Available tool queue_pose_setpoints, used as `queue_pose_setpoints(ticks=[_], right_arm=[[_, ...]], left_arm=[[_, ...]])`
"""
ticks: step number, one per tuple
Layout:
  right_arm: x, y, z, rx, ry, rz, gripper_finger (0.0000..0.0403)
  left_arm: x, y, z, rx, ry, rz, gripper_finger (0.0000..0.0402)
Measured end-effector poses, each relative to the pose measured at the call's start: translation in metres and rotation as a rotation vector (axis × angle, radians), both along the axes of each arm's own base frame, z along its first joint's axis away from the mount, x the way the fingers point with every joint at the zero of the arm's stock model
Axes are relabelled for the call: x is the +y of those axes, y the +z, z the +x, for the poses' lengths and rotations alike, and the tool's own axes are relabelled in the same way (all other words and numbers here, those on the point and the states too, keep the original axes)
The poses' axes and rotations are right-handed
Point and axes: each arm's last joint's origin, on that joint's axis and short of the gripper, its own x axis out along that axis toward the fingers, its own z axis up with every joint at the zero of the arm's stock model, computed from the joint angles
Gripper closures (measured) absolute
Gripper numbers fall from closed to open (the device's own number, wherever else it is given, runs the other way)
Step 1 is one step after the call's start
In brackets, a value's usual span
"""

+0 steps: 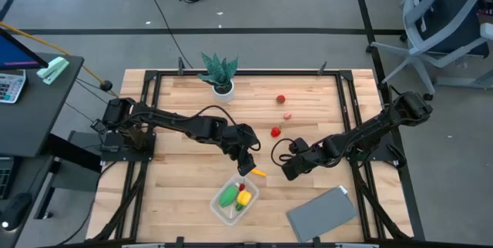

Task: Pick and placing Produce into tupperware
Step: Put the red cherry into the transparent bin

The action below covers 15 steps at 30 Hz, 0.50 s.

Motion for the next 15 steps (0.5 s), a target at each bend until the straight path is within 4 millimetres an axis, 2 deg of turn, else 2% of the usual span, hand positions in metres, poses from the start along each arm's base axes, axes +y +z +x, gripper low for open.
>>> queue_pose_setpoints(ticks=[5,15], right_arm=[[0.0,-0.01,0.001,0.053,0.066,-0.053,0.0213],[0.003,-0.03,0.01,0.078,0.067,-0.064,0.0173]], left_arm=[[0.0,0.0,0.0,0.0,0.0,0.0,0.0272],[0.0,0.0,0.0,-0.004,-0.001,0.0,0.0276]])
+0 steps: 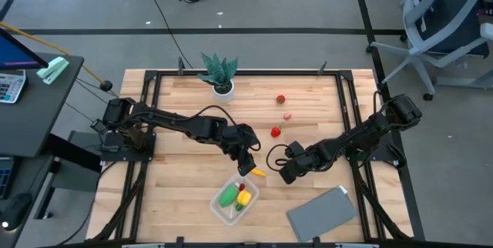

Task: Pick and placing Produce into tupperware
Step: Put the red cherry into the transparent bin

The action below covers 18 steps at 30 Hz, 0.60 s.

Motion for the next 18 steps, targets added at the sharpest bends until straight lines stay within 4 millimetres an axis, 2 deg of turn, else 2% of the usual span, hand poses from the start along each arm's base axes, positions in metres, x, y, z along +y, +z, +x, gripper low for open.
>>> queue_pose_setpoints(ticks=[9,18], right_arm=[[0.0003,-0.0039,0.0014,0.008,-0.004,-0.018,0.0176],[-0.0004,-0.0041,0.0003,0.012,-0.005,-0.025,0.0224]], left_arm=[[0.0003,0.0001,0.0002,-0.002,0.0,0.0,0.0278],[0.0003,0.0001,0.0001,-0.002,0.0,0.0,0.0284]])
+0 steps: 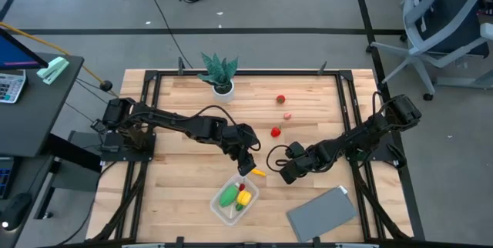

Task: Pick and placing Produce into tupperware
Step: Put the red cherry into the transparent bin

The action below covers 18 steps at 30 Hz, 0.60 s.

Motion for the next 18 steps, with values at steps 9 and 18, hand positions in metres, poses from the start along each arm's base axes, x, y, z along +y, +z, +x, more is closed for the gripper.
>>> queue_pose_setpoints(ticks=[9,18], right_arm=[[0.0007,0.0001,0.002,-0.021,0.02,0.0,0.0247],[0.0008,0.0002,0.0024,-0.025,0.021,0.001,0.026]], left_arm=[[0.0,0.0,0.0,0.0,0.0,0.0,0.0284],[0.0,0.0,0.0,0.0,0.0,0.0,0.0289]])
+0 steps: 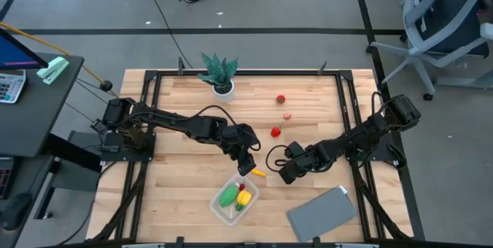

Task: Pick and placing Produce into tupperware
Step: Put the red cherry into the transparent bin

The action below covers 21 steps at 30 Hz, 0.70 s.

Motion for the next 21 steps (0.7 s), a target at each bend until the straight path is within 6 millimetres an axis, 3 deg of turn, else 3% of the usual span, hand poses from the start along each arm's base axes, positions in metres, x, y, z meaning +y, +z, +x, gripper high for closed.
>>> queue_pose_setpoints(ticks=[8,21], right_arm=[[0.0,0.0,0.0001,-0.001,0.001,0.0,0.0295],[0.0007,0.0008,0.0018,-0.02,-0.038,0.025,0.03]], left_arm=[[0.0,0.0,0.0,0.0,0.001,0.001,0.029],[0.0002,0.0,0.0001,0.0,0.006,0.003,0.0291]])
